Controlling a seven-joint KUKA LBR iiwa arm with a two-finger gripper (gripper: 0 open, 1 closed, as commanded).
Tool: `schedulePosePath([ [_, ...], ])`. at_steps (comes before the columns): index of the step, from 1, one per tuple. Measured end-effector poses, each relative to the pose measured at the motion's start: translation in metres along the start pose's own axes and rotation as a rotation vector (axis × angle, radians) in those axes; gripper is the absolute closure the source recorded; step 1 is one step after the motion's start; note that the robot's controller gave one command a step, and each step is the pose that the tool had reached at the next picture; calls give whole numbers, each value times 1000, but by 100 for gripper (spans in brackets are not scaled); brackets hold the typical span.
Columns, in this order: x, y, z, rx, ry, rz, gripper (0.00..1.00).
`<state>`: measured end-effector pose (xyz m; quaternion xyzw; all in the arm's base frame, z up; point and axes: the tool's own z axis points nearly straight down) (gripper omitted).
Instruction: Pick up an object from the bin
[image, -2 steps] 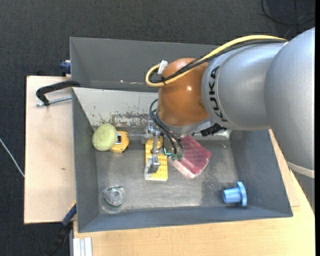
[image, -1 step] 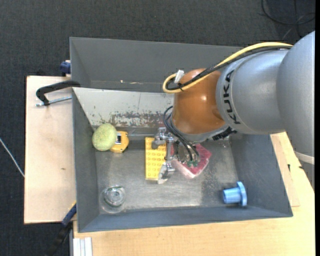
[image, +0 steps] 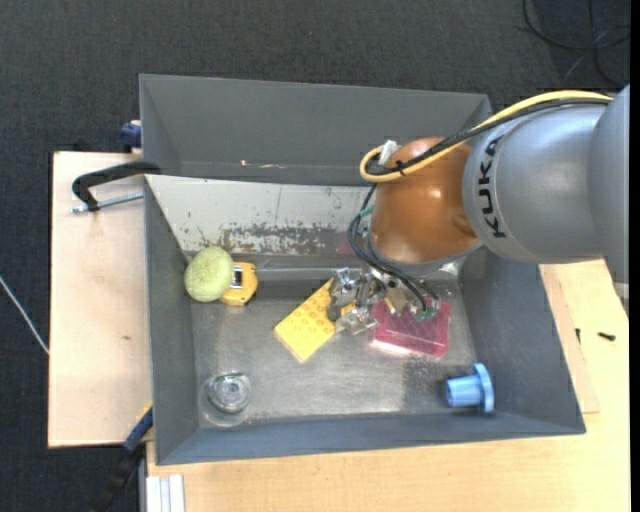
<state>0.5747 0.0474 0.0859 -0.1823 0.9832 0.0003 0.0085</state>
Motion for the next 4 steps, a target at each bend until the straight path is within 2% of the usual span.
schedulePosePath([
  [1, 0, 0, 0, 0, 0, 0, 100],
  [2, -1, 3, -42, -5, 17, -20, 100],
  [3, 1, 1, -111, -4, 13, -68, 100],
  [4, 2, -14, -134, 0, 5, -60, 100],
])
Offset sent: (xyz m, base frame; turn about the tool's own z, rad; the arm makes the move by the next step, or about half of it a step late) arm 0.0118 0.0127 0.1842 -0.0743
